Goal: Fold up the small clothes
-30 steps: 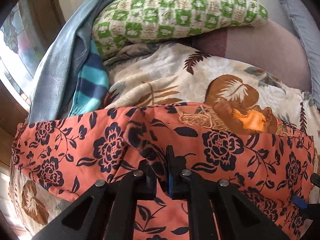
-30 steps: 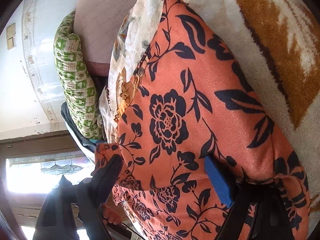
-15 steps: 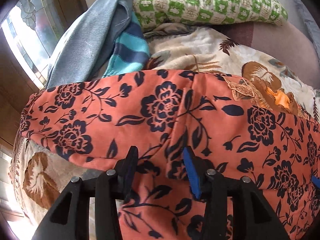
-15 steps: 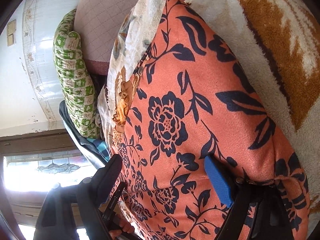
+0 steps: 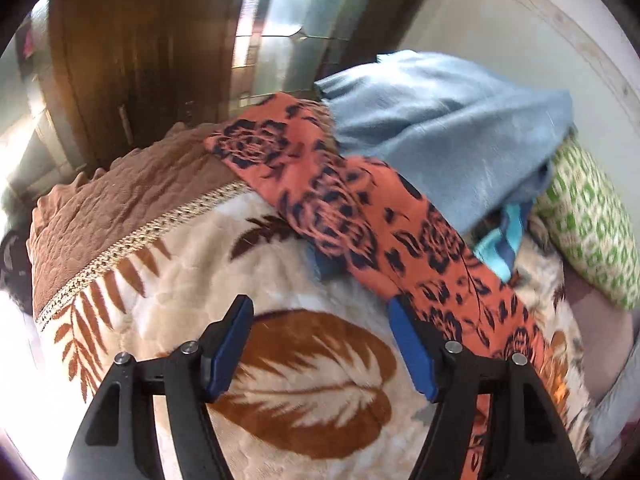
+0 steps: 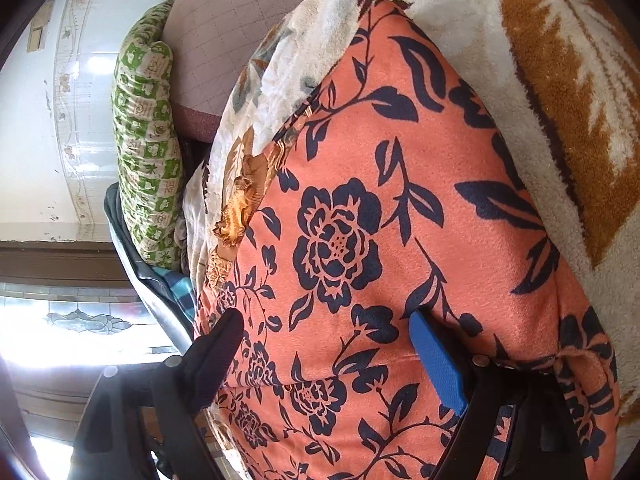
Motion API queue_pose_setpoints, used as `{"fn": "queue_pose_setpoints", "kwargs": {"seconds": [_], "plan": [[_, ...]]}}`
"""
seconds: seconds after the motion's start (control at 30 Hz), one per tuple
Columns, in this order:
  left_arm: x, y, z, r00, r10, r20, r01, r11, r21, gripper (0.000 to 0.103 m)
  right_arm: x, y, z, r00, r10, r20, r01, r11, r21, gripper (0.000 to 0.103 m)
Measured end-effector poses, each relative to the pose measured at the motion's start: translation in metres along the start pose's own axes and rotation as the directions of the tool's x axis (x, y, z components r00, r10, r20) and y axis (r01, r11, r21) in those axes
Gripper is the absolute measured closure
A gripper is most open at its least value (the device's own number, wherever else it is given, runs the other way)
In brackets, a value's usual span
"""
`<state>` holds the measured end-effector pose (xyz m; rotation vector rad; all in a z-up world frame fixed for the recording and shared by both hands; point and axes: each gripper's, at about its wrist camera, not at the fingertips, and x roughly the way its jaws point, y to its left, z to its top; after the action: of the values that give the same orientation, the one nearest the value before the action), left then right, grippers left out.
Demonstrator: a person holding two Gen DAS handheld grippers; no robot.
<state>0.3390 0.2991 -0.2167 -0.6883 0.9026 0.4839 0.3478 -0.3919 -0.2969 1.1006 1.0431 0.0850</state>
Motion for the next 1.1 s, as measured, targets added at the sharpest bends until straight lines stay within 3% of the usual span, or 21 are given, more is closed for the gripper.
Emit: {"fn": "queue_pose_setpoints", "kwargs": {"seconds": [0.13, 0.33, 0.47, 0.57, 0.63, 0.77, 0.93, 1.0, 1.1], "plan": [[0.012, 0.037, 0.034, 1.000, -0.010, 0.003, 0.011, 0.986, -0.167, 0.032, -0.003, 0.026, -0.017, 0.992, -0.064, 0.111, 0.074, 0.993, -0.095, 0.015], [0.038, 0.033, 0.049, 0.995, -0.068, -0.066, 0.054, 0.979, -0.198, 0.032, 0.001, 0.091, -0.046, 0.983, 0.022, 0.183, 0.057, 0.908, -0.415, 0.018], [0.051, 0.030, 0.042, 0.988, -0.110, -0.113, 0.078, 0.963, -0.259, 0.032, 0.033, 0.094, -0.052, 0.993, -0.025, 0.112, 0.076, 0.874, -0.480, 0.062], [0.055, 0.034, 0.038, 0.975, -0.189, -0.118, 0.141, 0.934, -0.330, 0.033, 0.065, 0.077, -0.053, 0.993, -0.119, 0.023, 0.116, 0.871, -0.478, 0.067], [0.052, 0.033, 0.037, 0.970, -0.216, -0.114, 0.166, 0.925, -0.340, 0.037, 0.063, 0.080, -0.055, 0.990, -0.131, 0.047, 0.137, 0.851, -0.507, 0.072], [0.054, 0.024, 0.047, 0.972, -0.216, -0.094, 0.175, 0.929, -0.325, 0.041, 0.064, 0.082, -0.059, 0.986, -0.161, 0.051, 0.163, 0.829, -0.535, 0.072], [0.071, 0.017, 0.053, 0.964, -0.238, -0.118, 0.185, 0.920, -0.346, 0.057, 0.070, 0.091, -0.067, 0.976, -0.195, 0.092, 0.211, 0.782, -0.586, 0.072], [0.067, 0.018, 0.047, 0.970, -0.217, -0.111, 0.169, 0.926, -0.337, 0.074, 0.071, 0.094, -0.071, 0.971, -0.209, 0.114, 0.234, 0.758, -0.608, 0.072], [0.061, 0.016, 0.046, 0.980, -0.191, -0.057, 0.163, 0.931, -0.326, 0.091, 0.073, 0.096, -0.073, 0.968, -0.217, 0.123, 0.246, 0.745, -0.620, 0.072]]}}
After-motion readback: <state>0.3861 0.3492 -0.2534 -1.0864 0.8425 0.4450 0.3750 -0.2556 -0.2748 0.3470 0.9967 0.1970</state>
